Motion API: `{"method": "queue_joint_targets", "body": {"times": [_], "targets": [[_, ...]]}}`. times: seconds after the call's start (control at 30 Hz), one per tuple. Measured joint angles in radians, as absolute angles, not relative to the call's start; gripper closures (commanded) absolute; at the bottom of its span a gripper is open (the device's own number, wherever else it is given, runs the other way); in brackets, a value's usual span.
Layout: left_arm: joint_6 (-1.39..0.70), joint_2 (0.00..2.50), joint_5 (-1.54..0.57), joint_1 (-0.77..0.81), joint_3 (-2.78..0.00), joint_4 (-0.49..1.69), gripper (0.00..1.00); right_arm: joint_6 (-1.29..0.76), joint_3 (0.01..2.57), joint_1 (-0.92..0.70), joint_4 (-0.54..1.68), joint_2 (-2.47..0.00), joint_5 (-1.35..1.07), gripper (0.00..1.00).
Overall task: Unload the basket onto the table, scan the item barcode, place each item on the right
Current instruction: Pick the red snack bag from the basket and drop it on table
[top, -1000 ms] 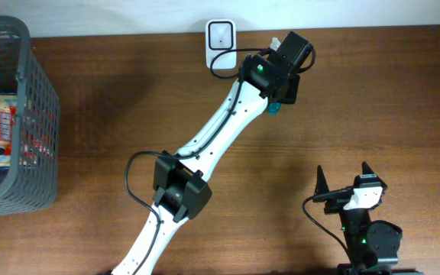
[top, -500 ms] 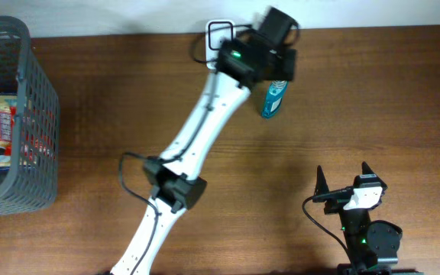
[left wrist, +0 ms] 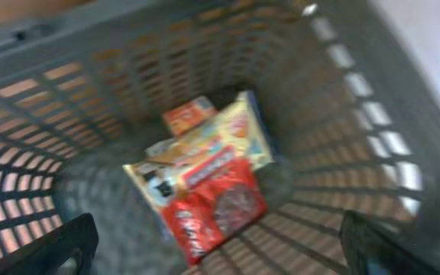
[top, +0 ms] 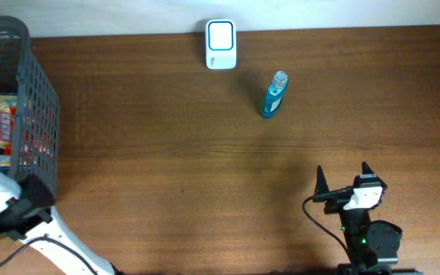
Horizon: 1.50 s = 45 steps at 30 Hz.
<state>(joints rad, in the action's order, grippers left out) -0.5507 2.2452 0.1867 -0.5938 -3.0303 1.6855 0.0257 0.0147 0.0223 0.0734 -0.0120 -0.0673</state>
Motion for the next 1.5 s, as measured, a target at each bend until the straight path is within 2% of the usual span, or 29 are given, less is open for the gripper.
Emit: {"method": "queue_joint_targets", "body": {"times": [0.07, 0.13, 0.17, 0.27, 0.37, 0.43, 0.5, 0.53, 0.57, 0.6, 0.67, 0.7, 0.83, 1.0, 1.13, 1.23, 1.33, 1.4, 1.5], "targets": [[-0.543, 2.251, 0.133, -0.649, -2.859, 1.646, 0.01, 0.027, 0.015, 0.022, 0.073, -0.012, -0.067, 0.02], [-0.481, 2.250, 0.086, -0.652, -2.678, 1.473, 0.01, 0.026, 0.015, 0.022, 0.073, -0.012, -0.067, 0.02], [-0.434, 2.256, 0.045, -0.650, -2.562, 1.377, 0.09, 0.026, 0.015, 0.022, 0.073, -0.012, -0.067, 0.02], [-0.239, 2.286, -0.049, -0.649, -2.304, 1.235, 0.05, 0.026, 0.015, 0.022, 0.073, -0.012, -0.067, 0.02], [-0.084, 2.283, -0.098, -0.648, -2.084, 1.115, 0.11, 0.026, 0.015, 0.022, 0.073, -0.012, -0.067, 0.02], [-0.026, 2.281, -0.102, -0.647, -2.037, 1.072, 0.35, 0.026, 0.015, 0.022, 0.073, -0.012, -0.067, 0.02], [0.006, 2.281, -0.101, -0.648, -2.021, 1.067, 0.50, 0.027, 0.015, 0.022, 0.073, -0.012, -0.067, 0.02], [0.011, 2.281, -0.101, -0.648, -2.019, 1.068, 0.67, 0.027, 0.015, 0.022, 0.073, -0.012, -0.067, 0.02], [0.017, 2.281, -0.102, -0.648, -2.019, 1.068, 0.77, 0.026, 0.015, 0.022, 0.074, -0.012, -0.067, 0.01], [0.019, 2.281, -0.099, -0.647, -2.017, 1.068, 0.76, 0.026, 0.015, 0.022, 0.073, -0.012, -0.067, 0.02], [0.020, 2.281, -0.102, -0.646, -2.017, 1.072, 0.97, 0.027, 0.015, 0.022, 0.073, -0.012, -0.067, 0.02], [0.023, 2.281, -0.106, -0.644, -2.020, 1.085, 1.00, 0.026, 0.015, 0.022, 0.073, -0.012, -0.067, 0.02], [0.018, 2.284, -0.113, -0.641, -2.154, 1.194, 1.00, 0.026, 0.015, 0.022, 0.073, -0.012, -0.067, 0.02], [-0.155, 2.303, -0.173, -0.689, -2.648, 1.399, 1.00, 0.026, 0.015, 0.022, 0.073, -0.012, -0.067, 0.02], [-0.299, 2.297, -0.609, -0.743, -3.068, 1.395, 1.00, 0.026, 0.015, 0.022, 0.073, -0.012, -0.067, 0.02], [-0.365, 2.244, -0.916, -0.699, -3.122, 1.409, 1.00, 0.026, 0.015, 0.022, 0.073, -0.012, -0.067, 0.02], [-0.322, 2.233, -0.983, -0.511, -3.113, 1.675, 1.00, 0.026, 0.015, 0.022, 0.073, -0.012, -0.068, 0.02], [-0.259, 2.233, -0.947, -0.343, -3.078, 1.687, 1.00, 0.026, 0.015, 0.022, 0.074, -0.012, -0.067, 0.02], [-0.224, 2.229, -0.702, -0.060, -2.944, 1.683, 1.00, 0.027, 0.015, 0.022, 0.074, -0.013, -0.067, 0.02]]}}
